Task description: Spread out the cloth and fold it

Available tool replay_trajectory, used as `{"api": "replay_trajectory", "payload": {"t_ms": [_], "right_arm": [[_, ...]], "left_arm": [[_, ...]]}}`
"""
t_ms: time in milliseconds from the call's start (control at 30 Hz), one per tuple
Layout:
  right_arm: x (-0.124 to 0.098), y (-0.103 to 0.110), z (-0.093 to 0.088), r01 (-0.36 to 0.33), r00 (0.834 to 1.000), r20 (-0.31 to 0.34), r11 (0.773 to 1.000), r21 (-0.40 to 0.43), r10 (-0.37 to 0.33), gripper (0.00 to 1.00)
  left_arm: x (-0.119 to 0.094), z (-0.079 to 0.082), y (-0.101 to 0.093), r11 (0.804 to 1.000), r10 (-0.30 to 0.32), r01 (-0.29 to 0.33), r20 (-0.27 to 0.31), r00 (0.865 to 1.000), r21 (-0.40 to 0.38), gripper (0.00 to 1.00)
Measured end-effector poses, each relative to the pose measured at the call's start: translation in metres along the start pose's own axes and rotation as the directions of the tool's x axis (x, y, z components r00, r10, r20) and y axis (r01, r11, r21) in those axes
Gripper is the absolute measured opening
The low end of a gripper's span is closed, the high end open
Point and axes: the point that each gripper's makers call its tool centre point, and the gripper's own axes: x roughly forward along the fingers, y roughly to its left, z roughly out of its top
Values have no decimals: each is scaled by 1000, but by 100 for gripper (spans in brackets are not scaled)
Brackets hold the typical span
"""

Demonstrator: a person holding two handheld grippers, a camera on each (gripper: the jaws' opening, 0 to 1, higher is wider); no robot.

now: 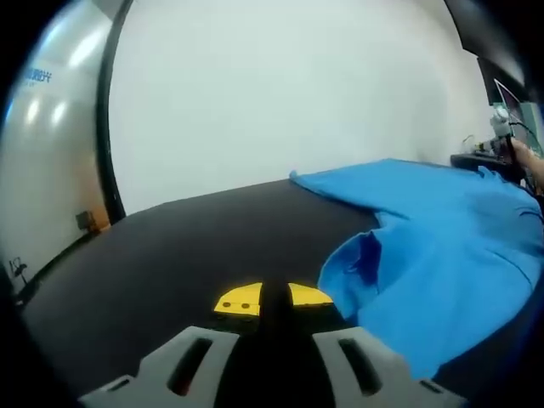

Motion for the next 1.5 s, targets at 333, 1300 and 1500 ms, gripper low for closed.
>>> {"api": "replay_trajectory", "payload": {"t_ms": [333, 1300, 1500], "right_arm": [[-69, 20, -64, -53, 982, -180, 999, 11, 54, 21], [-81, -8, -119, 245, 936, -201, 946, -214, -288, 0], [-104, 8, -131, 95, 919, -309, 897, -433, -247, 0]], "left_arm": [[0, 2, -3, 1000, -12, 11, 13, 1000, 23, 10], [-2, 5, -10, 997, -33, 31, 35, 999, 69, 10], [-2, 4, -10, 997, -31, 29, 28, 999, 71, 10]]}}
